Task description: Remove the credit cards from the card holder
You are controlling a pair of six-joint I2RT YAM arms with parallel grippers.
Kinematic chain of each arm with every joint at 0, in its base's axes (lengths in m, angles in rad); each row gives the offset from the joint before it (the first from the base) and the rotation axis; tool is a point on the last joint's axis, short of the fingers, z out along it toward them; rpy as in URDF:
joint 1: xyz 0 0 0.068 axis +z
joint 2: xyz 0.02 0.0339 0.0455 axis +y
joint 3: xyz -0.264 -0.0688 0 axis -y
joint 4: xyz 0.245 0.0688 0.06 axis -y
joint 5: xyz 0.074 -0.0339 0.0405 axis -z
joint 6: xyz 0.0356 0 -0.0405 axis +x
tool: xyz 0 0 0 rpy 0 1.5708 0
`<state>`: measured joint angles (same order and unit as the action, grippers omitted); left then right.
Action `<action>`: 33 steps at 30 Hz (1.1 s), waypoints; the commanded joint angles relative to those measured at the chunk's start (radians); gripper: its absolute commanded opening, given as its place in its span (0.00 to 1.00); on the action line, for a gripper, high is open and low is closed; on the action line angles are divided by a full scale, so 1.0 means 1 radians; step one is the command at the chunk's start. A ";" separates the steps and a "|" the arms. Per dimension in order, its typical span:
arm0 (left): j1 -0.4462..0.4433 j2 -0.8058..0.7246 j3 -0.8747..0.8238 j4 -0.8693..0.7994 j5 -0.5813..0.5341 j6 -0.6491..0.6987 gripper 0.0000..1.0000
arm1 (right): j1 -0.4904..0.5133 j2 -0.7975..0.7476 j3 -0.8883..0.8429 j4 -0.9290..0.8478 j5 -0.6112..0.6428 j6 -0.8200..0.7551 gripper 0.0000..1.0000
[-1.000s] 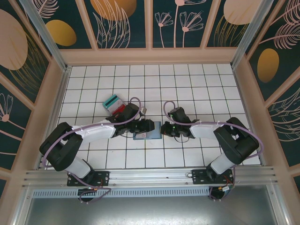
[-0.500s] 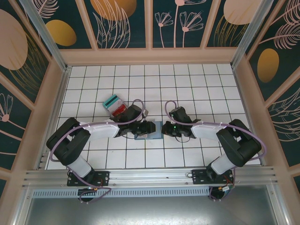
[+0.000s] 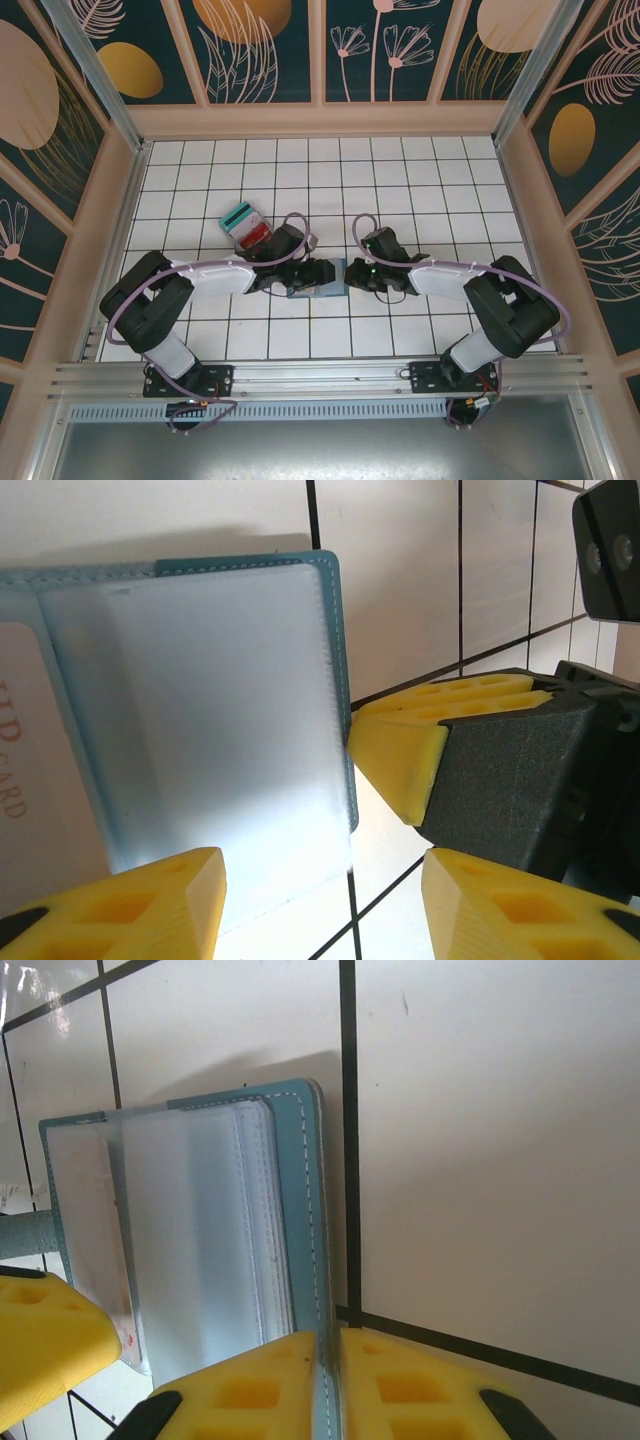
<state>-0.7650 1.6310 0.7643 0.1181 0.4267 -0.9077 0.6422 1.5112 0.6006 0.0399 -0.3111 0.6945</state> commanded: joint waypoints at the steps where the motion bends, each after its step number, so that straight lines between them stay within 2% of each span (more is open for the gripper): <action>1: -0.003 -0.054 0.030 -0.026 -0.035 0.023 0.54 | -0.007 -0.039 0.036 -0.038 0.025 -0.001 0.18; 5: -0.003 -0.038 0.050 -0.047 -0.032 0.031 0.52 | -0.017 -0.058 0.049 -0.057 0.032 -0.005 0.21; 9: 0.004 -0.079 0.061 -0.109 -0.107 0.052 0.49 | -0.016 -0.077 0.073 -0.070 0.016 -0.012 0.20; 13: 0.050 -0.136 0.038 -0.186 -0.172 0.075 0.38 | -0.011 -0.081 0.092 -0.043 -0.024 0.004 0.15; 18: 0.138 -0.205 -0.057 -0.205 -0.176 0.085 0.25 | 0.018 -0.036 0.135 -0.012 -0.079 0.015 0.13; 21: 0.148 -0.207 -0.086 -0.200 -0.178 0.090 0.16 | 0.037 0.011 0.169 0.005 -0.103 0.023 0.13; 24: 0.150 -0.187 -0.104 -0.174 -0.160 0.083 0.11 | 0.054 0.064 0.203 0.024 -0.132 0.029 0.13; 33: 0.150 -0.121 -0.122 -0.130 -0.150 0.081 0.10 | 0.098 0.217 0.273 0.039 -0.186 0.039 0.13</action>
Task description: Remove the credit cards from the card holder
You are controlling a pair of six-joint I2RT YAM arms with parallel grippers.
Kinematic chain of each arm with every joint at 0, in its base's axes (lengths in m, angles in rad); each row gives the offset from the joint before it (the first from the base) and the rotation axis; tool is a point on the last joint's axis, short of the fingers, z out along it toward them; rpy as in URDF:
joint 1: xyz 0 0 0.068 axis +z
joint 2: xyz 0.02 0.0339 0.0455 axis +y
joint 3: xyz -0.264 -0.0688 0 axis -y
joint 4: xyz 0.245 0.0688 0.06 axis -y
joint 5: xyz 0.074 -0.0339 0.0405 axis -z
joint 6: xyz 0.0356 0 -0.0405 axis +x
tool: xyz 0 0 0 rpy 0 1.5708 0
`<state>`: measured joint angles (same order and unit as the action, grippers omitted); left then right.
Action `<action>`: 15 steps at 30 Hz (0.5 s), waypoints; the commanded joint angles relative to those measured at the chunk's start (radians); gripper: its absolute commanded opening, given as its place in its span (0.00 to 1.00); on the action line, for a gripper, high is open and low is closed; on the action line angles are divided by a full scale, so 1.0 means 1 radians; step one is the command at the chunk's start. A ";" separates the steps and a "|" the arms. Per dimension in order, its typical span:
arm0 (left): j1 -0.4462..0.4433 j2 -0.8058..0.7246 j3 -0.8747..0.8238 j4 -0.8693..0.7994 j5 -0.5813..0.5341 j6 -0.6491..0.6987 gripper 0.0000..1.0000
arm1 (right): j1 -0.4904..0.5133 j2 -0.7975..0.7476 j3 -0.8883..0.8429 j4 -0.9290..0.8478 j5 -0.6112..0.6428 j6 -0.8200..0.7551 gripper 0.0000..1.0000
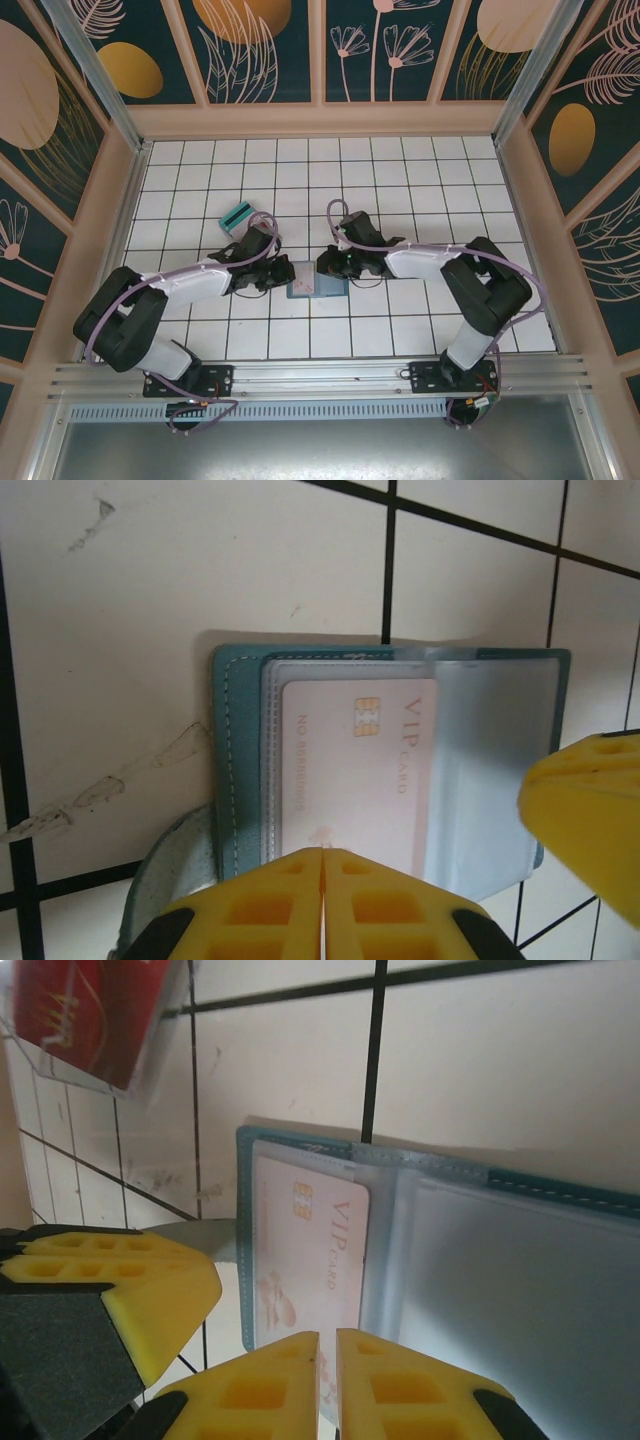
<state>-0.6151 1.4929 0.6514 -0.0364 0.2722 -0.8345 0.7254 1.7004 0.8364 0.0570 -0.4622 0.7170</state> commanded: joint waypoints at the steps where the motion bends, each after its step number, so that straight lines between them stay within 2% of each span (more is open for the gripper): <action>1: -0.001 0.022 -0.010 0.023 0.001 0.009 0.10 | 0.020 0.039 0.040 0.021 -0.035 0.019 0.14; 15: -0.001 0.042 -0.041 0.032 -0.001 0.000 0.10 | 0.028 0.086 0.029 0.014 -0.035 0.026 0.19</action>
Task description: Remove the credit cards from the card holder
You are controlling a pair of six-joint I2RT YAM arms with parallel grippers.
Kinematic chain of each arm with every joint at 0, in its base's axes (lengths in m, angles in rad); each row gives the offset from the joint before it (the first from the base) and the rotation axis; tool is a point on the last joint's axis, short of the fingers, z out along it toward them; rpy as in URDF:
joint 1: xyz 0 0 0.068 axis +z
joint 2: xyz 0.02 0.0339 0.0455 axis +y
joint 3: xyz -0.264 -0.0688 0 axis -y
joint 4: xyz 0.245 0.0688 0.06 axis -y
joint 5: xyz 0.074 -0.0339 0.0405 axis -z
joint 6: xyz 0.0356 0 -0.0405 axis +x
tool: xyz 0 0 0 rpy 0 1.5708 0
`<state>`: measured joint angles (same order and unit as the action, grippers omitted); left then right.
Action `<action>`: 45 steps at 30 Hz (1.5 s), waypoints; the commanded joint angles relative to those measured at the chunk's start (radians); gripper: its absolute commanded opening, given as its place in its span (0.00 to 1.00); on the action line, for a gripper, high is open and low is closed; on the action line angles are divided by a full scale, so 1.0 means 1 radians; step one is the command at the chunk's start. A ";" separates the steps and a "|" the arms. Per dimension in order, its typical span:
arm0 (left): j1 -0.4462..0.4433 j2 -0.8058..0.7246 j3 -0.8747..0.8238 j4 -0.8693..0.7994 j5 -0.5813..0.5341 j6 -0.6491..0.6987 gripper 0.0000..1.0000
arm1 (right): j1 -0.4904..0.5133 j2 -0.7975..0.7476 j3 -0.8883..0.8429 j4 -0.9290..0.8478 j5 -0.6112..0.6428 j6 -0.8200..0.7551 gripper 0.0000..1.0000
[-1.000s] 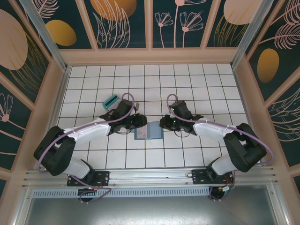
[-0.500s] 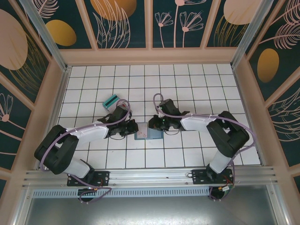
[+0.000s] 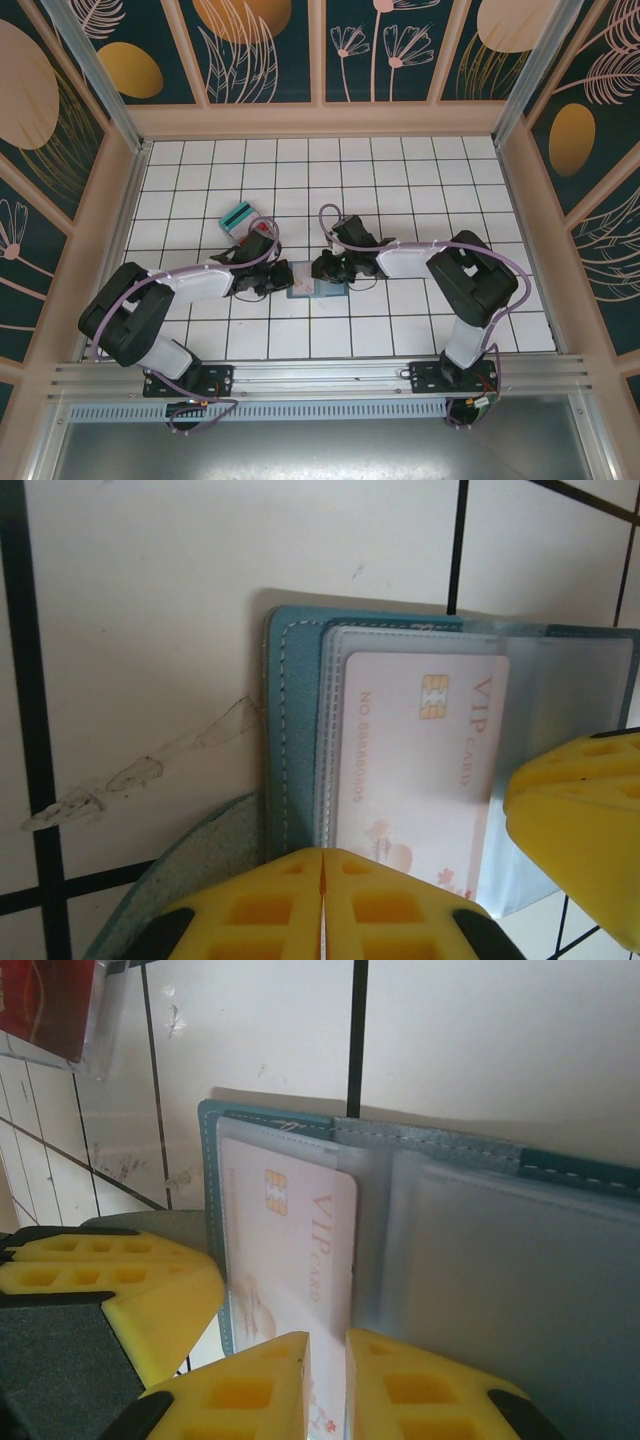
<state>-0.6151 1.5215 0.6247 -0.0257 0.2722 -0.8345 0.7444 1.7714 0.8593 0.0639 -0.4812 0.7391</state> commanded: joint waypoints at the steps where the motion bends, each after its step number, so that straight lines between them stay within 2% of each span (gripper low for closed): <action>1: -0.001 0.014 -0.016 0.021 -0.002 0.001 0.11 | 0.009 0.017 0.006 0.004 -0.016 0.004 0.19; 12: -0.001 0.026 -0.029 0.038 0.012 -0.006 0.10 | 0.016 0.058 0.038 -0.003 -0.029 0.000 0.18; 15: -0.001 0.029 -0.031 0.041 0.015 -0.008 0.10 | 0.018 0.055 0.039 -0.002 -0.029 -0.001 0.11; 17: 0.000 0.030 -0.030 0.040 0.015 -0.010 0.05 | 0.017 0.048 0.037 -0.005 -0.024 -0.003 0.03; 20: -0.001 0.041 -0.020 0.023 0.000 -0.015 0.00 | 0.016 0.034 0.033 -0.011 -0.014 -0.006 0.00; 26: -0.001 0.074 0.002 -0.048 -0.054 -0.011 0.00 | 0.009 0.005 0.009 -0.017 0.000 -0.008 0.00; 45: -0.001 0.077 -0.003 -0.051 -0.053 -0.005 0.00 | -0.049 -0.117 -0.107 -0.036 0.011 -0.020 0.00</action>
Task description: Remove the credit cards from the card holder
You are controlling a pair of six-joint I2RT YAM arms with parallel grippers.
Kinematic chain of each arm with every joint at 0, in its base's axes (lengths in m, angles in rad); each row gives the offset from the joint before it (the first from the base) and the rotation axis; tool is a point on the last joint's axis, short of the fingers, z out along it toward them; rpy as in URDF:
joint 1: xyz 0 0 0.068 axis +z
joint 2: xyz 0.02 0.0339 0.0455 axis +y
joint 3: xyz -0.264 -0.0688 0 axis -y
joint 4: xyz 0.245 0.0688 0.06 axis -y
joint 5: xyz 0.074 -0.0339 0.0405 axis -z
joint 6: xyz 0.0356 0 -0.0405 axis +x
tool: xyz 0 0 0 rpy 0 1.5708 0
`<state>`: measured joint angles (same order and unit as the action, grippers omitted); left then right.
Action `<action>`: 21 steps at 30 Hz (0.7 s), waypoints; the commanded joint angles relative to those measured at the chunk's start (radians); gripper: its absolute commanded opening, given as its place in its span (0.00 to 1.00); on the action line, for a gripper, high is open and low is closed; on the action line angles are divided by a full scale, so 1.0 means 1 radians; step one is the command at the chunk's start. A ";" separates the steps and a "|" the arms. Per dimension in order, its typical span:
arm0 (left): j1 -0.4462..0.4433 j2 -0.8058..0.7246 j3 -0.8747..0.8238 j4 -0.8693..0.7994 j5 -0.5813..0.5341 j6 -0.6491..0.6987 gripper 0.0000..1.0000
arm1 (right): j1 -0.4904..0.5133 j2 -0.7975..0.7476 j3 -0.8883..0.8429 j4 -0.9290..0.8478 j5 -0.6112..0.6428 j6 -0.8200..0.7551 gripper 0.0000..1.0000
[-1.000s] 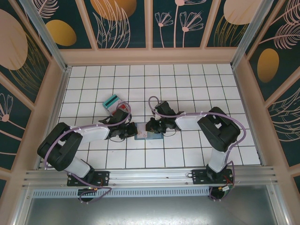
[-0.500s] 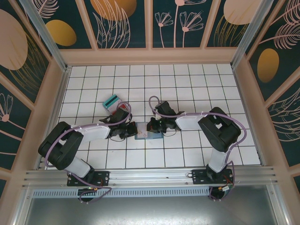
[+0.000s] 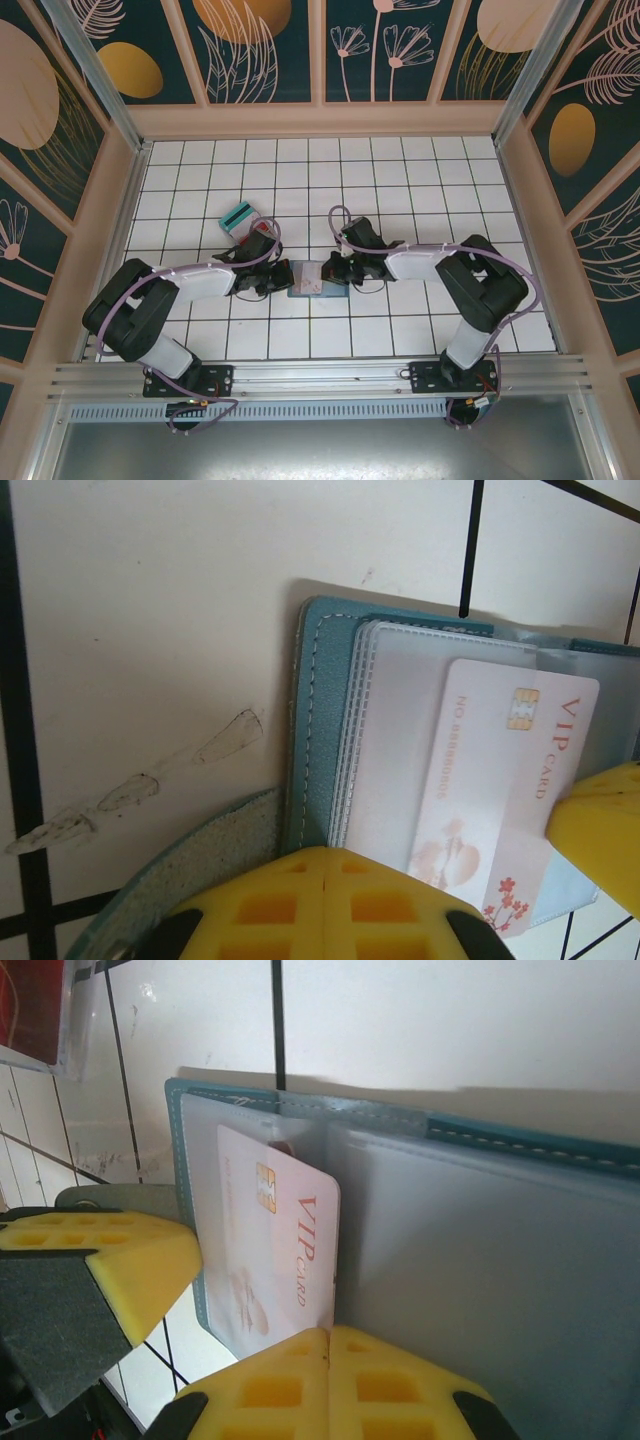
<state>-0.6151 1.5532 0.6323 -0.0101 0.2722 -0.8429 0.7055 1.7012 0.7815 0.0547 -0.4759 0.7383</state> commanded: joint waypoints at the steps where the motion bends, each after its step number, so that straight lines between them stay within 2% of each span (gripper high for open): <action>1: -0.001 0.045 -0.011 -0.067 -0.051 0.005 0.00 | -0.016 -0.058 -0.035 -0.031 0.008 -0.022 0.00; 12: -0.001 0.000 0.015 -0.060 -0.016 0.002 0.00 | -0.097 -0.213 -0.102 -0.080 -0.003 -0.066 0.00; 13: -0.001 -0.012 0.020 -0.057 -0.010 -0.003 0.03 | -0.103 -0.227 -0.102 -0.089 -0.003 -0.070 0.00; 15: 0.000 -0.047 0.035 -0.050 0.002 -0.018 0.17 | -0.117 -0.257 -0.098 -0.107 -0.009 -0.084 0.00; 17: -0.001 -0.080 0.054 -0.034 0.020 -0.036 0.23 | -0.131 -0.290 -0.092 -0.120 -0.013 -0.097 0.00; 20: 0.003 -0.132 0.078 0.023 0.061 -0.079 0.44 | -0.152 -0.347 -0.086 -0.103 -0.037 -0.105 0.00; 21: 0.007 -0.145 0.083 0.054 0.086 -0.093 0.48 | -0.153 -0.363 -0.084 -0.094 -0.050 -0.103 0.00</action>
<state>-0.6147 1.4612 0.6720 -0.0257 0.3023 -0.8879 0.5648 1.3930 0.6926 -0.0349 -0.4843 0.6628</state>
